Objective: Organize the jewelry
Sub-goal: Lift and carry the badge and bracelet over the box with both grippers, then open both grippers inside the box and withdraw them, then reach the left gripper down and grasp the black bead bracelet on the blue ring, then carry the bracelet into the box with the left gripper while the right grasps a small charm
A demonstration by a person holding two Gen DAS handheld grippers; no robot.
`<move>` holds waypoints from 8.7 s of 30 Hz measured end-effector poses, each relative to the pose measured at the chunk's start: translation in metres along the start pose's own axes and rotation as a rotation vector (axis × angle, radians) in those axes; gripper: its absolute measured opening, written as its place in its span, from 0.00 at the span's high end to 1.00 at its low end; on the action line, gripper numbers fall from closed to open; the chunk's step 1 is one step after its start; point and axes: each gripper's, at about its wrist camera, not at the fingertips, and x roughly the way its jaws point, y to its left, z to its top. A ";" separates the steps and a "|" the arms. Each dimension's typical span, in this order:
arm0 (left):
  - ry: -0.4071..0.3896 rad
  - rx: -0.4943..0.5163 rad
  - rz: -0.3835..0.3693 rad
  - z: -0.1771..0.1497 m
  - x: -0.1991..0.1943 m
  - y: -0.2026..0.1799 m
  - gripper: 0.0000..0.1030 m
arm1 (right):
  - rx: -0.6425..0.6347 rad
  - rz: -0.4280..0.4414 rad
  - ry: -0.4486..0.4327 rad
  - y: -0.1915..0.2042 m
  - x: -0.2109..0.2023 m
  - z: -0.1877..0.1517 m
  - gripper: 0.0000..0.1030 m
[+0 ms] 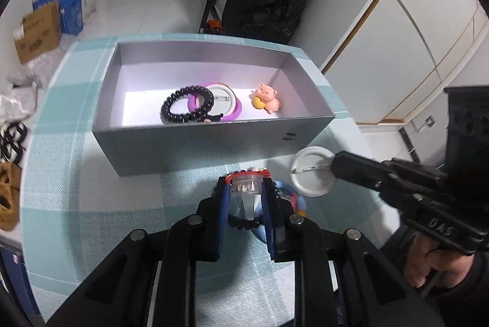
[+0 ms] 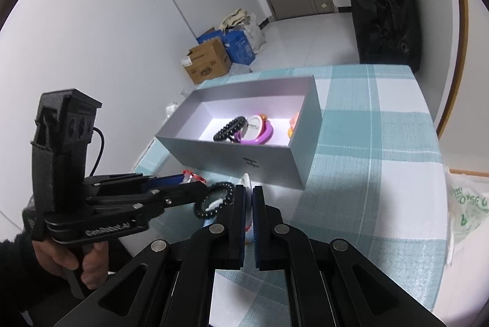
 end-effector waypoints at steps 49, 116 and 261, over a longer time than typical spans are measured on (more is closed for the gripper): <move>-0.061 -0.163 -0.008 0.084 0.008 0.028 0.85 | 0.055 0.122 -0.097 -0.026 0.025 0.086 0.97; -0.096 -0.109 -0.067 0.033 -0.035 0.018 0.27 | 0.006 -0.063 -0.226 -0.003 -0.033 0.034 0.00; -0.102 -0.164 -0.086 0.043 -0.064 0.027 0.59 | 0.031 -0.043 -0.024 0.045 0.006 0.044 0.90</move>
